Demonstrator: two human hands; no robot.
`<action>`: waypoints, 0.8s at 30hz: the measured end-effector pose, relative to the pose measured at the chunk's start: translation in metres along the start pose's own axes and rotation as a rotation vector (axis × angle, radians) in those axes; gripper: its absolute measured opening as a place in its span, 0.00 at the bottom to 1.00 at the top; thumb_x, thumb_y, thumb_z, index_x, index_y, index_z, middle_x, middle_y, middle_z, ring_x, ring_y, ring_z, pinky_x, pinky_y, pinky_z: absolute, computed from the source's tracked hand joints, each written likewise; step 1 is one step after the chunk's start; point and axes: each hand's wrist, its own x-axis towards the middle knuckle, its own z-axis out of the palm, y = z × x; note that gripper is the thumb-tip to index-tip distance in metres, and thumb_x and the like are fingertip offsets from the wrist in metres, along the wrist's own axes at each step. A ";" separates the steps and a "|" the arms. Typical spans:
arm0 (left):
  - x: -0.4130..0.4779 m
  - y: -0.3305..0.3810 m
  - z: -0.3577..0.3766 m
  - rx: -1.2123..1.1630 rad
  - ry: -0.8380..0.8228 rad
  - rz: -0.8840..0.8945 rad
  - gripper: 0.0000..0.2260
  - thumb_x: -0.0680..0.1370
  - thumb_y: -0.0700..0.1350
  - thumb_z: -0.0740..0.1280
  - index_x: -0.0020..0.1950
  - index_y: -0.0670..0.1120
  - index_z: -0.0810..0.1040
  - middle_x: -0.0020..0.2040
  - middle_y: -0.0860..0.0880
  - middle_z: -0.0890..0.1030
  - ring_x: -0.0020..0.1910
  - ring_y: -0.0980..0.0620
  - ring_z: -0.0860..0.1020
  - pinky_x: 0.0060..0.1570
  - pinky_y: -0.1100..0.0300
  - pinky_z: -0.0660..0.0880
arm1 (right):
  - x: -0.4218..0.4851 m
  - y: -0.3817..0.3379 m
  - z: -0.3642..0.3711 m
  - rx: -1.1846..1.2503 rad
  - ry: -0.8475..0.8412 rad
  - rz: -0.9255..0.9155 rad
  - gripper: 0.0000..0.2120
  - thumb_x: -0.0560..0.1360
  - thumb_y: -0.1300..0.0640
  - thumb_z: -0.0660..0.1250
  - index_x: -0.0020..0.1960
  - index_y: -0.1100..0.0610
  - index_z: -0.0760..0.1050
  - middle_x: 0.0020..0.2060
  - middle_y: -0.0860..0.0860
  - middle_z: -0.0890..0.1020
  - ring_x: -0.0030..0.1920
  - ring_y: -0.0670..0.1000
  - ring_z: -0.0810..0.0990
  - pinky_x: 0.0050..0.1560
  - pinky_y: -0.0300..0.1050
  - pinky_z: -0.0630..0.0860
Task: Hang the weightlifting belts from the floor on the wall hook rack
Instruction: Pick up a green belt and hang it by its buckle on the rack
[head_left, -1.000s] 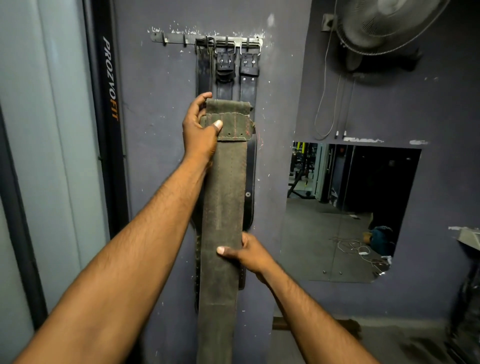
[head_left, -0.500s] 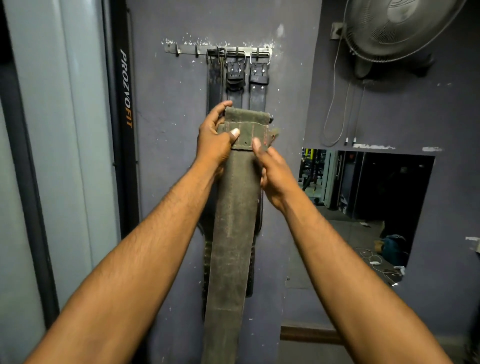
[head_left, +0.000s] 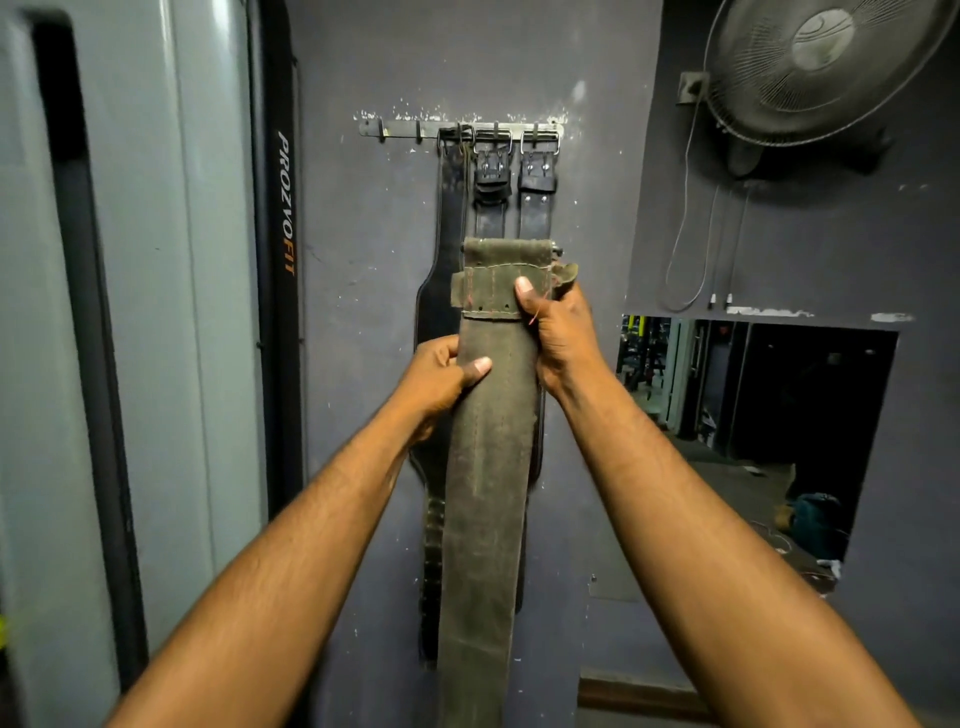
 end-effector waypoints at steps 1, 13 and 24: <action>-0.002 -0.001 -0.001 -0.021 0.010 0.009 0.08 0.80 0.39 0.67 0.57 0.48 0.80 0.53 0.46 0.85 0.54 0.47 0.83 0.53 0.53 0.80 | -0.002 0.001 0.002 -0.014 -0.014 0.000 0.14 0.78 0.67 0.67 0.61 0.58 0.73 0.53 0.54 0.84 0.52 0.52 0.84 0.55 0.52 0.83; -0.059 -0.061 -0.013 -0.016 -0.158 -0.206 0.08 0.79 0.41 0.67 0.58 0.50 0.78 0.53 0.49 0.84 0.51 0.54 0.84 0.47 0.61 0.80 | 0.014 0.005 0.005 0.005 0.084 0.017 0.14 0.77 0.68 0.67 0.61 0.57 0.74 0.59 0.59 0.82 0.59 0.59 0.82 0.61 0.62 0.80; -0.082 -0.096 -0.010 0.039 -0.169 -0.222 0.12 0.80 0.38 0.67 0.62 0.47 0.77 0.56 0.46 0.84 0.54 0.52 0.84 0.52 0.59 0.81 | 0.037 -0.016 0.006 0.001 0.129 -0.053 0.17 0.75 0.70 0.68 0.61 0.58 0.75 0.60 0.61 0.82 0.61 0.61 0.82 0.62 0.64 0.78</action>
